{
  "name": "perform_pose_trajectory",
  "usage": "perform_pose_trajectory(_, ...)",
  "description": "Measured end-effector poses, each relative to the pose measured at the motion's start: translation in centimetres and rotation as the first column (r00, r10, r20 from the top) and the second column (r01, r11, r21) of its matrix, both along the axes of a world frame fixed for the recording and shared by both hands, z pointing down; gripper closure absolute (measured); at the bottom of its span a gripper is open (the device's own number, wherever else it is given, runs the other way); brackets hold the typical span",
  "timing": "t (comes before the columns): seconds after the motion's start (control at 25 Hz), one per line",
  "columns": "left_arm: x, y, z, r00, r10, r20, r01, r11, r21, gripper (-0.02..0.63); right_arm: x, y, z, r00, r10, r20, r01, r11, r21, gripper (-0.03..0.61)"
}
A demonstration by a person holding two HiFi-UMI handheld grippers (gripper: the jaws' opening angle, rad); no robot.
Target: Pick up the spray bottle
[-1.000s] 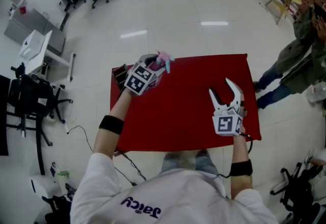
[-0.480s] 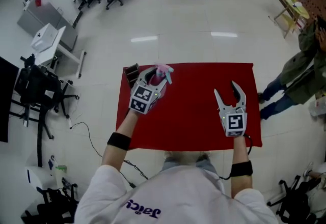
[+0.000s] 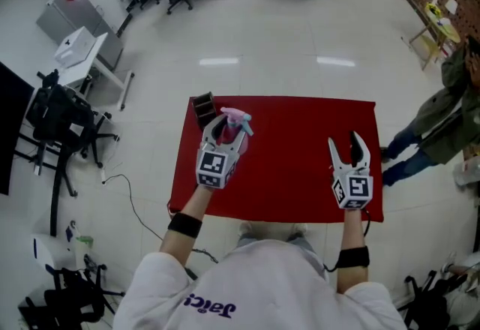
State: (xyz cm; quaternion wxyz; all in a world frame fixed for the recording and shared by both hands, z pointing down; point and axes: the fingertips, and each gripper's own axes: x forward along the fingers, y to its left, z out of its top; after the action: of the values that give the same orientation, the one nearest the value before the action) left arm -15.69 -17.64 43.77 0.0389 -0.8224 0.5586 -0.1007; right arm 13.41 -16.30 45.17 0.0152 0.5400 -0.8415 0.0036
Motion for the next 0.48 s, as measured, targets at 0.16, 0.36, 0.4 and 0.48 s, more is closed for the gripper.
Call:
perform_pose_trajectory(0.16,-0.8,2.2,0.5,0.999,-0.041,-0.029,0.041,0.999,0.008,0.403,0.3,1.6,0.0,1.000,0.031,0.006,-0.031,1.000,-0.001,0.293)
perform_pose_trajectory(0.36,-1.2,5.0,2.1,0.995,-0.093,-0.036,0.093,0.996,-0.003,0.403,0.5,3.4,0.1,0.999,0.038,0.018,-0.038,0.999,0.011,0.293)
perform_pose_trajectory(0.4,-1.2,5.5,2.4,0.994,-0.103,-0.039,0.103,0.995,-0.005,0.403,0.6,3.7,0.3,0.999,0.034,0.014,-0.035,0.999,0.024,0.293)
perform_pose_trajectory(0.48,-1.6,6.5,2.5,0.991,-0.124,-0.053,0.124,0.992,-0.003,0.403,0.7,4.4,0.4,0.999,0.043,0.007,-0.043,0.999,0.023,0.293)
